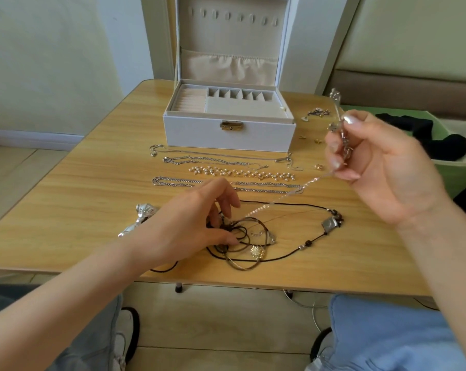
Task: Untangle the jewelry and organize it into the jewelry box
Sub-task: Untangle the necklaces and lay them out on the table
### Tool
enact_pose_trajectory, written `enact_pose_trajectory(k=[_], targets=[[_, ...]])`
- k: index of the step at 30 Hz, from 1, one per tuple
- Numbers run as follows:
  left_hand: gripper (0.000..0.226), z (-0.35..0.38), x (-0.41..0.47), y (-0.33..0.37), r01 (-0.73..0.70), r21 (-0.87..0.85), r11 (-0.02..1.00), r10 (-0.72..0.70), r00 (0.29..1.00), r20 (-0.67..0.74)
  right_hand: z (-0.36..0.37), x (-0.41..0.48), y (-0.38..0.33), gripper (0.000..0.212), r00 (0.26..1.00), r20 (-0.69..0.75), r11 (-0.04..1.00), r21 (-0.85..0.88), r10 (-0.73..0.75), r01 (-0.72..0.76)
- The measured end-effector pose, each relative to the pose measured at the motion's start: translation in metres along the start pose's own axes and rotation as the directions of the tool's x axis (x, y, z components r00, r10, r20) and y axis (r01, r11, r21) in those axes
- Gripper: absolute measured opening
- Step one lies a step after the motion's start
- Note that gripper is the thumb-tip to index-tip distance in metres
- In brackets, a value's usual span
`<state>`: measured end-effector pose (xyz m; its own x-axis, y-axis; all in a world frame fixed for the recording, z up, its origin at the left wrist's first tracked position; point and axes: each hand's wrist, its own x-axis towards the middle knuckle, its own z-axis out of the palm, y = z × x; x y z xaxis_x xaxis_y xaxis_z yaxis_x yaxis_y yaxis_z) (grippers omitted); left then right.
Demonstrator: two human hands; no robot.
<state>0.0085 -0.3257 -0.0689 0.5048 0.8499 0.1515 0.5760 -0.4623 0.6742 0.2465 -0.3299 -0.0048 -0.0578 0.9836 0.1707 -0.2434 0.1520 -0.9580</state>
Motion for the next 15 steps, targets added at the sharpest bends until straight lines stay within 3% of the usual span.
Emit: enact_pose_trajectory(k=[6, 10, 13, 15], targets=[[0.046, -0.005, -0.008, -0.002, 0.002, 0.023, 1.0, -0.002, 1.0, 0.013, -0.011, -0.002, 0.001, 0.011, 0.991, -0.118, 0.997, 0.038, -0.066, 0.071], [0.043, -0.006, -0.01, -0.001, -0.016, 0.018, 1.0, 0.016, 1.0, -0.018, -0.012, -0.003, 0.003, 0.013, 0.984, -0.152, 0.987, -0.148, -0.092, 0.069], [0.042, -0.008, -0.01, 0.0, -0.011, 0.031, 0.999, 0.011, 1.0, -0.017, -0.009, -0.005, 0.004, 0.013, 0.997, -0.077, 0.97, -0.242, -0.031, 0.011], [0.041, -0.008, -0.009, 0.0, -0.004, 0.063, 0.998, 0.005, 1.0, -0.008, -0.008, -0.005, 0.006, 0.017, 0.999, -0.007, 0.908, -0.417, 0.05, -0.048]])
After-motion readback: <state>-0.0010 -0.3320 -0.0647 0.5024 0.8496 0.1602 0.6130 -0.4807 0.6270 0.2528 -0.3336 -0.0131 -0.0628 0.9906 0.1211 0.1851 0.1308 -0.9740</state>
